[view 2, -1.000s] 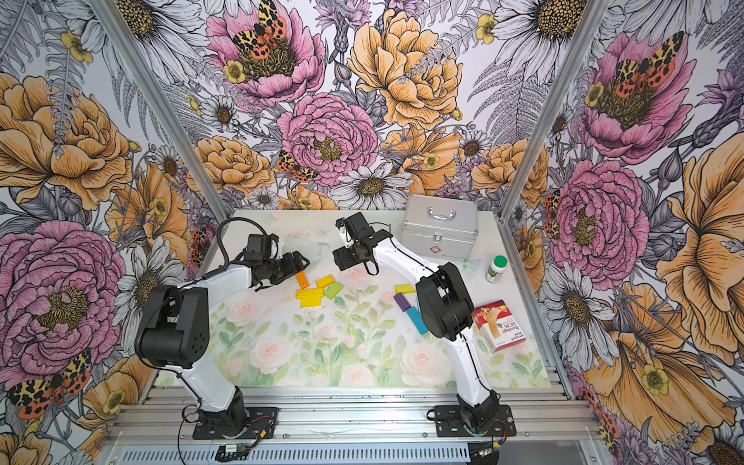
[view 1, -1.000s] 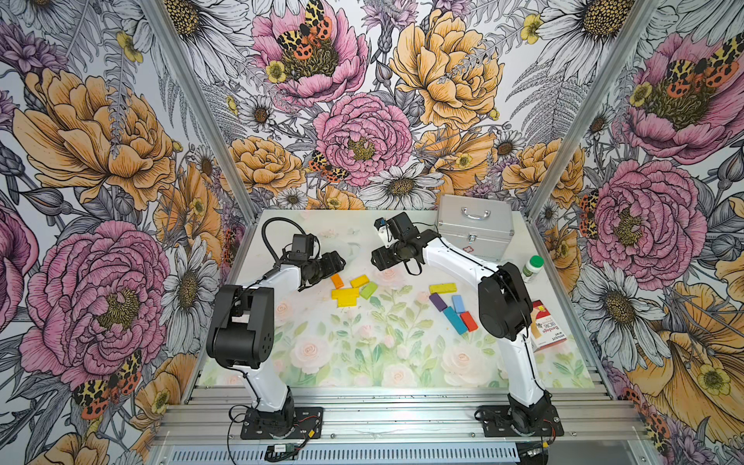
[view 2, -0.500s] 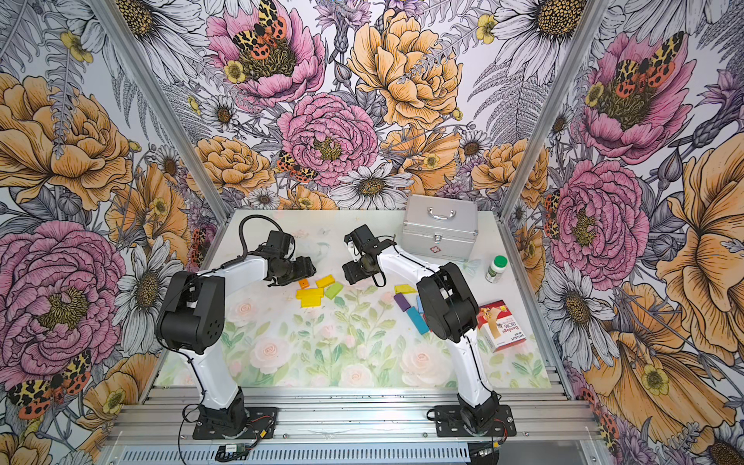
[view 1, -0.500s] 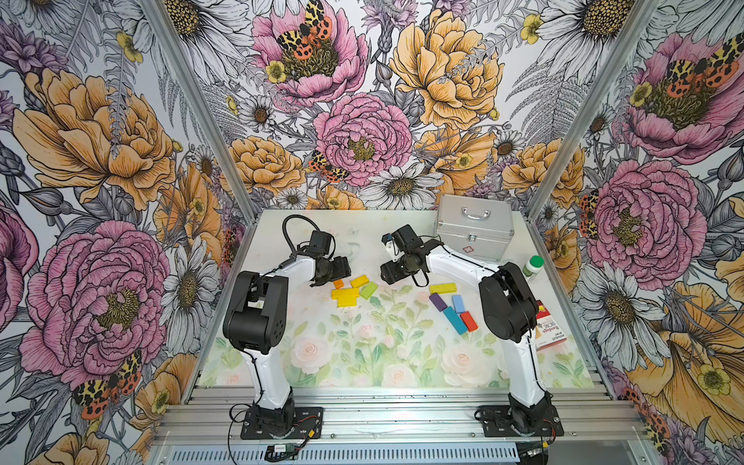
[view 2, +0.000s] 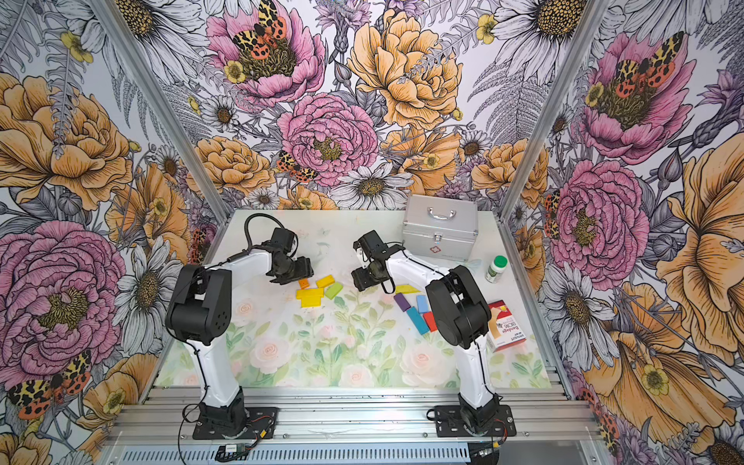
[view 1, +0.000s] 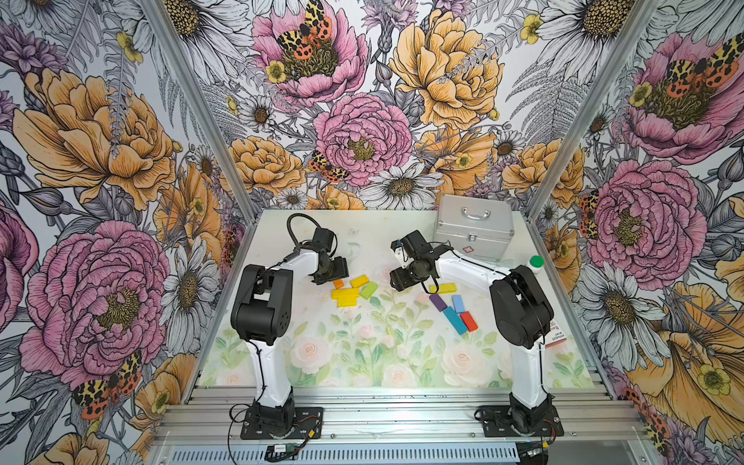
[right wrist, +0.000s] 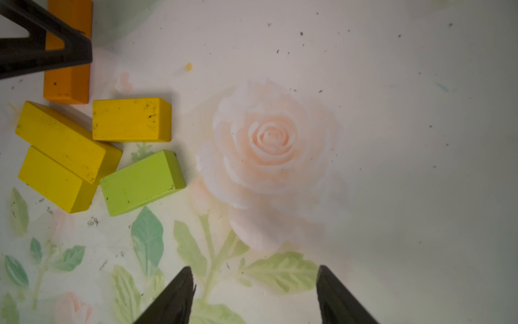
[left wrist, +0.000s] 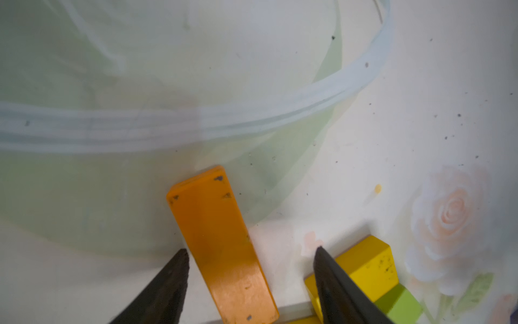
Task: Assemble the letter p with building blocks
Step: Adjust the building block at the center of the board.
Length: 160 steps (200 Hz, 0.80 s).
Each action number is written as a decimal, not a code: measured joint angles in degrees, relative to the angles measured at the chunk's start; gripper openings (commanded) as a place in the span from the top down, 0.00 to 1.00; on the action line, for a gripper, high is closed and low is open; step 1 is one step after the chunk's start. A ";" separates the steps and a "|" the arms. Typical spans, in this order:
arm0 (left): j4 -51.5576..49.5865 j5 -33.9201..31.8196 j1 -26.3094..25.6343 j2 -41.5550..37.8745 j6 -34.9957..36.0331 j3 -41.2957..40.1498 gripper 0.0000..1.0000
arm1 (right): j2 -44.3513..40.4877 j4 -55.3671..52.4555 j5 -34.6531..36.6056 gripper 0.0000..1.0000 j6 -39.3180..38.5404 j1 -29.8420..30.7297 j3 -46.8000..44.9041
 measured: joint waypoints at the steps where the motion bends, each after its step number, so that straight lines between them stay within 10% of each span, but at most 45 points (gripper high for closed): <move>1: -0.07 -0.02 -0.02 0.09 0.00 0.09 0.50 | -0.04 0.00 0.00 0.30 0.00 0.00 -0.04; 39: -4.37 -1.84 -1.33 1.97 4.87 3.37 0.88 | -2.69 0.07 -0.57 0.31 -0.07 -1.36 -1.79; 70: -6.38 -8.59 -4.59 2.58 12.11 5.03 0.99 | -3.58 0.81 -1.33 0.32 -0.17 -2.36 -2.95; 160: -5.29 -23.56 -12.57 2.80 35.95 4.24 0.95 | -5.53 2.01 -3.23 0.34 -1.49 -2.75 -6.60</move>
